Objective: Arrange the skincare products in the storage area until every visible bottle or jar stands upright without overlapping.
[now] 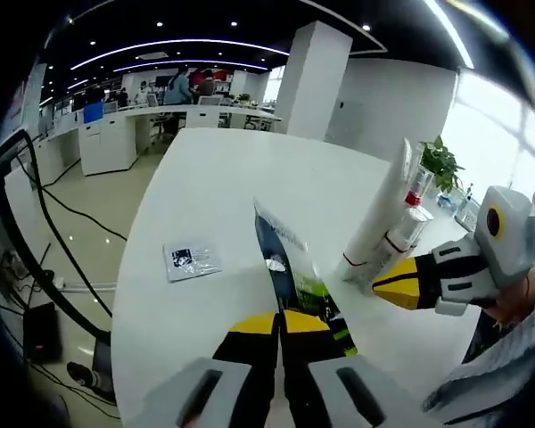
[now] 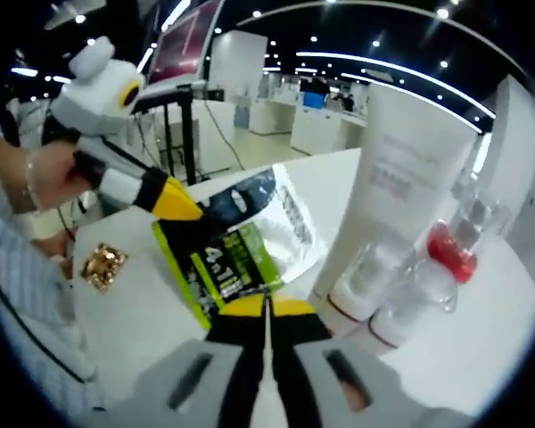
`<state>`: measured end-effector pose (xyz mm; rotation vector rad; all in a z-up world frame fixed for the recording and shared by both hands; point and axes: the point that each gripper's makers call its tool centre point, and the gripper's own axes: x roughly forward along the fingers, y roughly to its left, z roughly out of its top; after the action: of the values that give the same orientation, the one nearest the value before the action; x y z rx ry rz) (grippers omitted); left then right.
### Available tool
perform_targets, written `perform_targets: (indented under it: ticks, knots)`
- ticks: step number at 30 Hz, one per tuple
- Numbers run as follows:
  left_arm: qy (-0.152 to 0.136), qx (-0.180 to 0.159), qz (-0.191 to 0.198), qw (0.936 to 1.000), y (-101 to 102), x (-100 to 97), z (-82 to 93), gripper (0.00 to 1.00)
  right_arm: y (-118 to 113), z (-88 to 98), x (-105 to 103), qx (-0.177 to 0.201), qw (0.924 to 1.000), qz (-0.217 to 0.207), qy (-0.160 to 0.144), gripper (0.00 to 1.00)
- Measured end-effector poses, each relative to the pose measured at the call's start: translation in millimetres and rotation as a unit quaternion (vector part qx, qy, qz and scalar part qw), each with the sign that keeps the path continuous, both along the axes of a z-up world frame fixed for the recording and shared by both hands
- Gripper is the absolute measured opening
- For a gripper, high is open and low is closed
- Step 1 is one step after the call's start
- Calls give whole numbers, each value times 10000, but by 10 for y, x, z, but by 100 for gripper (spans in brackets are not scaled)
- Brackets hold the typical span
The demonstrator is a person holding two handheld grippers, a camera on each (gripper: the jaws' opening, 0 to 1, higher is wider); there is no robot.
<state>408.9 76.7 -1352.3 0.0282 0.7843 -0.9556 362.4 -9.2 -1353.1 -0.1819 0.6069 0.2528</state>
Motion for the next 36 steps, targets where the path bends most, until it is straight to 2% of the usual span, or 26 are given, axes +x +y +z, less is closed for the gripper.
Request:
perform_targets:
  ticks: [1, 2, 3, 4, 7, 10, 14, 19, 24, 32, 36]
  knots:
    - [305, -87, -71, 9995, -33, -56, -23, 0, 45, -14, -6, 168, 9998, 40, 61, 0]
    - [301, -101, -53, 9995, -38, -44, -26, 0, 34, -15, -2, 104, 9999, 35, 52, 0]
    - [184, -53, -13, 9998, -33, -4, -47, 0, 35, -28, 6, -120, 9999, 98, 35, 0]
    - [106, 74, 80, 9999, -21, 26, -80, 0, 49, -29, 13, -169, 9998, 96, 20, 0]
    - [157, 28, 98, 9998, -32, 3, -67, 0, 72, 22, 9, 36, 10000, 54, -12, 0]
    - [8, 102, 125, 9999, -11, 20, -64, 0, 76, 24, -6, 27, 9999, 95, -26, 0]
    - [75, 189, 201, 9996, 6, 17, -116, 0, 84, -54, -51, 289, 9995, 25, 113, 0]
    - [54, 344, 115, 9993, -24, -23, -152, 0, 149, -115, -98, 614, 9977, 23, 281, 2]
    - [47, 359, 175, 9992, -12, -26, -154, 0, 223, -154, -154, 897, 9947, 14, 495, 15]
    - [62, 282, 275, 9992, -23, -40, -130, 0, 320, -275, -217, 700, 9946, 226, 731, 30]
    - [87, 271, 330, 9990, -16, -54, -126, 0, 357, -372, -245, 644, 9931, 280, 942, 38]
